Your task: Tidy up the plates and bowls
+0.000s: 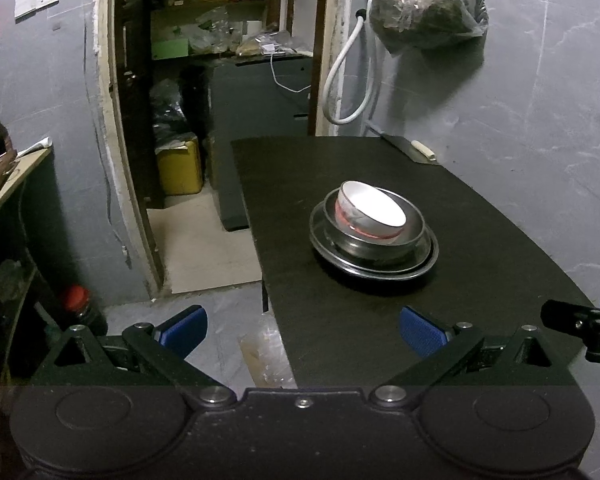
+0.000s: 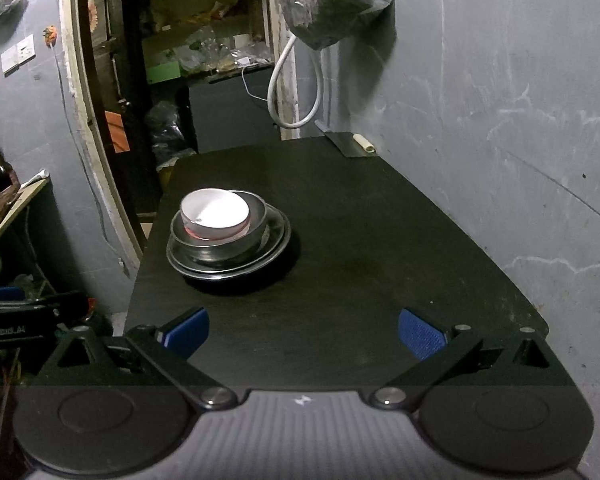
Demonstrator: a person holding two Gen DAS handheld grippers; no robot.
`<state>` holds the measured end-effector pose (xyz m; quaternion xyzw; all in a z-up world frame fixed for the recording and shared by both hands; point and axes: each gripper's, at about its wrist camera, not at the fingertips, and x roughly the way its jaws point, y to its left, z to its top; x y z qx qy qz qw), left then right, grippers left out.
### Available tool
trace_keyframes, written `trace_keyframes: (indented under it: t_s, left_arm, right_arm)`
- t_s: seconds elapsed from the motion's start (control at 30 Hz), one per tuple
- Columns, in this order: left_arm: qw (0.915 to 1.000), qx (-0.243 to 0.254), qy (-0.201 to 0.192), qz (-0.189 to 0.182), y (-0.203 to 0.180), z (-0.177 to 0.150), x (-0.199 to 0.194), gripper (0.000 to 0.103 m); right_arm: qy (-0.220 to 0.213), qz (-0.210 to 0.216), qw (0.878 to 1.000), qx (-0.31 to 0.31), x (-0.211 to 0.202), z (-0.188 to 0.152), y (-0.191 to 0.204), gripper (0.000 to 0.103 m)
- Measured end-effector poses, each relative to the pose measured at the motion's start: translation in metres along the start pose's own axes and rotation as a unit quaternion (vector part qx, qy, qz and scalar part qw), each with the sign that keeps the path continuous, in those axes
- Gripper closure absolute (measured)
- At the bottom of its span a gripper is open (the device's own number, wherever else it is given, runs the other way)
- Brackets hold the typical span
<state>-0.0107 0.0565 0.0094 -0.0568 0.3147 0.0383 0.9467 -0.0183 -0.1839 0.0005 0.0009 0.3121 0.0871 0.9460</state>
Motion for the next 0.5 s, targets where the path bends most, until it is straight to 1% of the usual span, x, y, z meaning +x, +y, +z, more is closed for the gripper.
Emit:
trace_keyframes:
  t_s: [0.1,0.5]
  left_arm:
    - [1.0,0.006,-0.002,0.001,-0.003,0.003,0.003,0.001]
    - [0.9998,0.015,0.01,0.0,-0.012,0.011,0.018,0.001]
  right_arm:
    - [0.003,-0.001,1.0,0.002,0.004,0.002,-0.003,0.0]
    - [0.013,-0.005,1.0,0.008,0.017,0.006,-0.011,0.0]
